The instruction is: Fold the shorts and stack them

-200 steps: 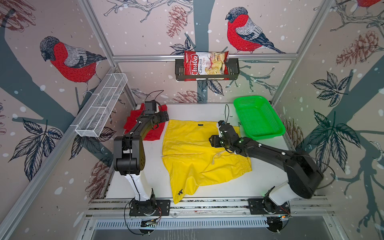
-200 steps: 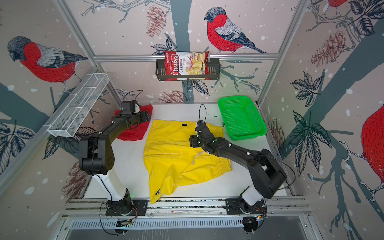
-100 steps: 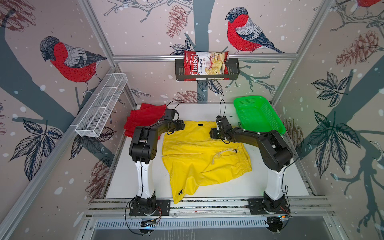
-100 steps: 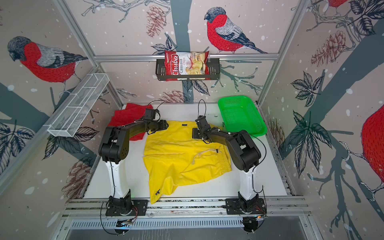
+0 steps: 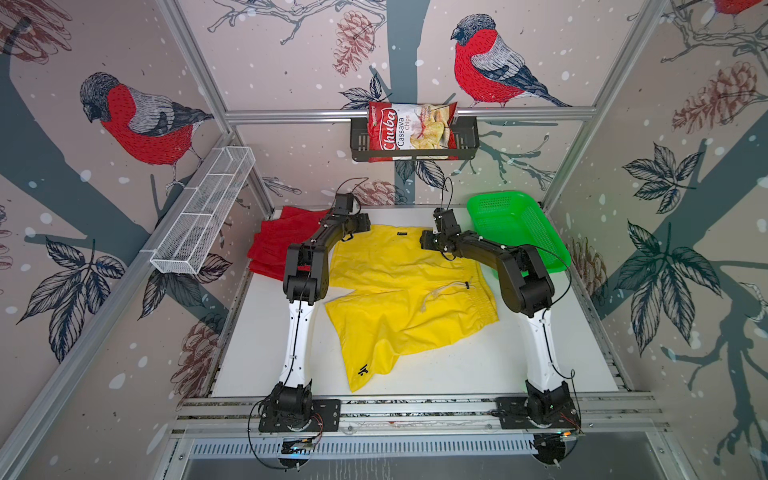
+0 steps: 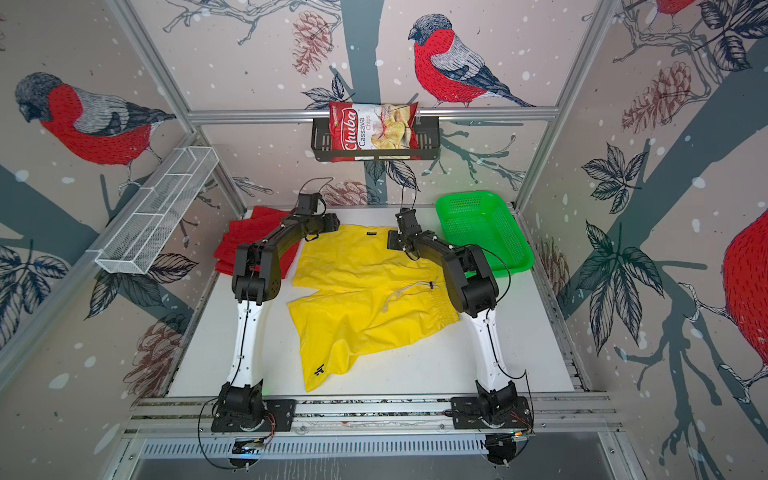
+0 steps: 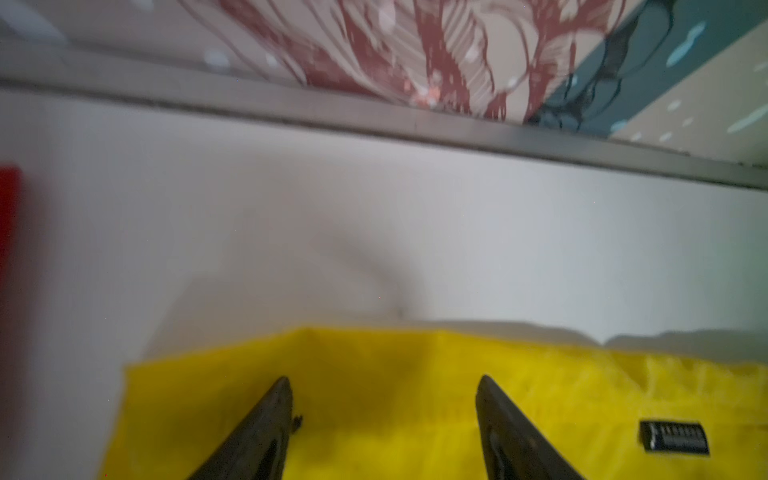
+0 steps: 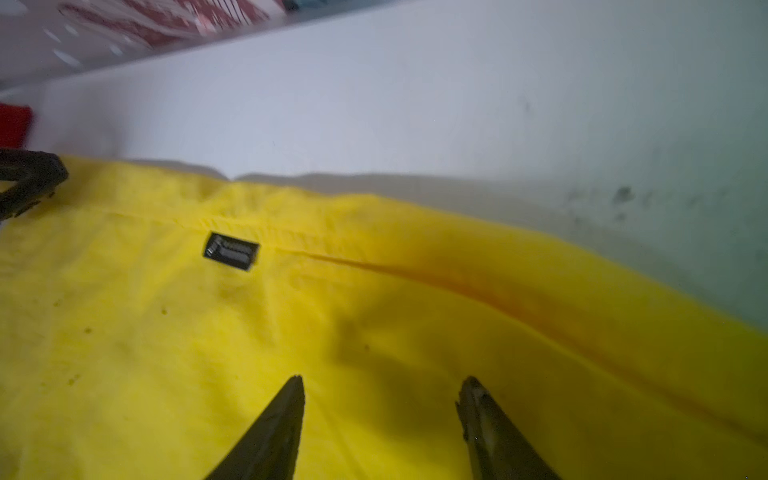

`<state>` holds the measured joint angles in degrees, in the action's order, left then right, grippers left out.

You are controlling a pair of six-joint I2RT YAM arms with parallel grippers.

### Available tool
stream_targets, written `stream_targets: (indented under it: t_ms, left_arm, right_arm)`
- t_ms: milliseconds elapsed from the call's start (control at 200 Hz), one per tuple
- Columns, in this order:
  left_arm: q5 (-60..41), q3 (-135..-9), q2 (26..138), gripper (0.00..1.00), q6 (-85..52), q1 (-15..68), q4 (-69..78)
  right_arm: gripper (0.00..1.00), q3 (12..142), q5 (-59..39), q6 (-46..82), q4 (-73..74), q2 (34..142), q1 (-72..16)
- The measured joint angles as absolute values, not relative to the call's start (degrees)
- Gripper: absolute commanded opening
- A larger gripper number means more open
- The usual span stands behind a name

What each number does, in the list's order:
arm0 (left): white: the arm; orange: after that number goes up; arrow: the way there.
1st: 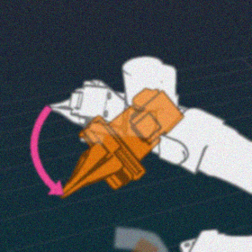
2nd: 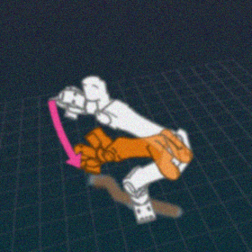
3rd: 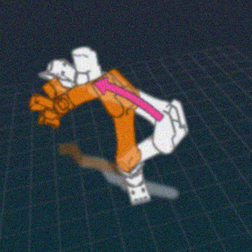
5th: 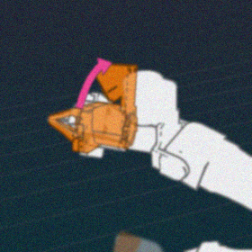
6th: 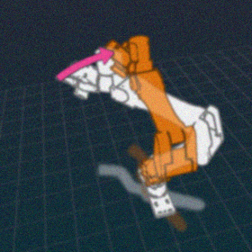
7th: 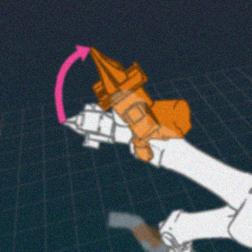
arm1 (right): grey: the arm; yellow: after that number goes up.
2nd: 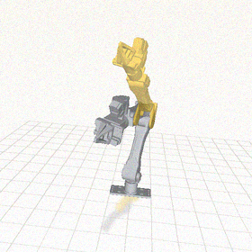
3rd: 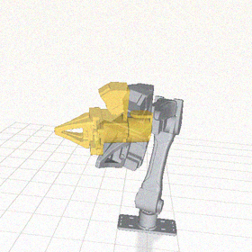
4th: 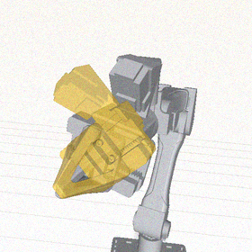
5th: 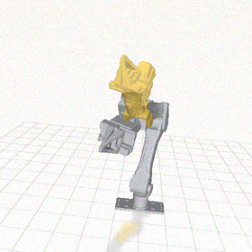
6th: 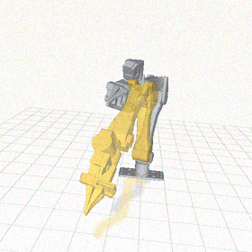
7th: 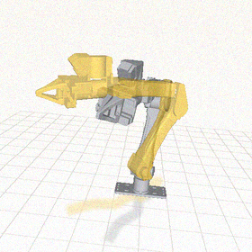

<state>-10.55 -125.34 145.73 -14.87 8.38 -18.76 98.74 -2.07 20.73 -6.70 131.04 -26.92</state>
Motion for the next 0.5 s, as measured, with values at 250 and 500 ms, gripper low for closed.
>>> stream_targets:
  t_ms: [250,500]
  left_arm:
    - [-10.57,-126.58,134.74,0.72,-12.91,8.69,-23.88]
    - [-11.90,-77.47,98.91,0.69,-13.76,11.27,-13.80]
  right_arm:
    - [0.62,95.81,-3.25,18.15,-8.10,114.48,-28.97]
    - [0.61,68.31,-3.84,20.01,-3.05,93.62,-34.94]
